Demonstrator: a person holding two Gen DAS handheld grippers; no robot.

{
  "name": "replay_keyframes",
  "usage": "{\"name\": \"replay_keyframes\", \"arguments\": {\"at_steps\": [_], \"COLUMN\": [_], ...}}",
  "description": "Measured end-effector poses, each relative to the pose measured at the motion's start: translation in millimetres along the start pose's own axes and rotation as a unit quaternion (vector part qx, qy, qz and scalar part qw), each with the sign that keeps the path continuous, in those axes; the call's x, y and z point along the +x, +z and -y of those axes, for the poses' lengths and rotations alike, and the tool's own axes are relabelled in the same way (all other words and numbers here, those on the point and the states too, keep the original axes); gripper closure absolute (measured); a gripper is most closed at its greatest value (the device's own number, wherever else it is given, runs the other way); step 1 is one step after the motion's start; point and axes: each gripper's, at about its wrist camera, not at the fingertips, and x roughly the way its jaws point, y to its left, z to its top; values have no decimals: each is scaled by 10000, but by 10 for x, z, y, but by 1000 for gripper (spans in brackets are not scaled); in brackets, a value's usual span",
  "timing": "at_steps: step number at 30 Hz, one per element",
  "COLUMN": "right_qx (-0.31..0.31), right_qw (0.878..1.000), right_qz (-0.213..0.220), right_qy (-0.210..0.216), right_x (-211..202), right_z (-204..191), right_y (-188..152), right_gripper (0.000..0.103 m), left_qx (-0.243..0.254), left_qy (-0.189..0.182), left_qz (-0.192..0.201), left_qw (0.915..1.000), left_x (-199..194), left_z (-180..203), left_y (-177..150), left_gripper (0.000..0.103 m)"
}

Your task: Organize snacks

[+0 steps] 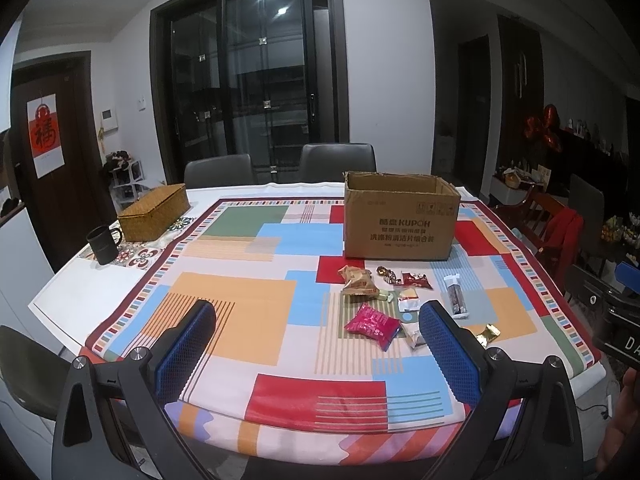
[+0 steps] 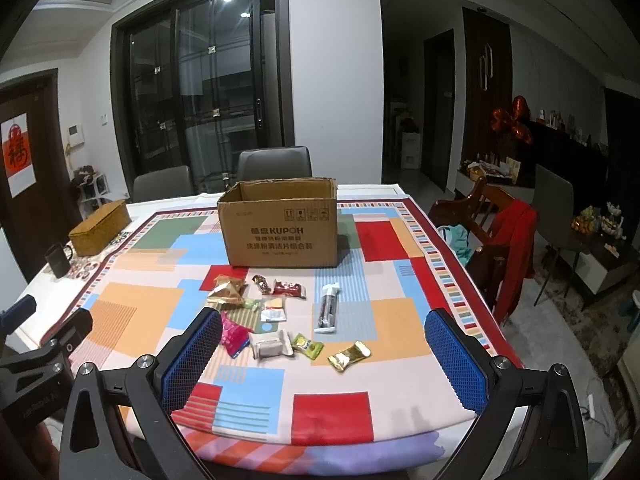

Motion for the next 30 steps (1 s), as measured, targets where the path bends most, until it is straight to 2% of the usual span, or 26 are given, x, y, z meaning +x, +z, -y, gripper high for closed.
{"name": "replay_keyframes", "arguments": {"at_steps": [22, 30], "right_qx": [7, 17], "right_qw": [10000, 9999], "right_qz": [64, 107], "right_qy": [-57, -50], "right_x": [-68, -86], "right_z": [1, -20], "right_y": [20, 26], "right_gripper": [0, 0], "left_qx": [74, 81], "left_qy": [17, 18], "left_qz": [65, 109], "left_qw": [10000, 9999], "left_x": [-5, -16], "left_z": [-13, -19], "left_y": [91, 30], "left_gripper": [0, 0]}}
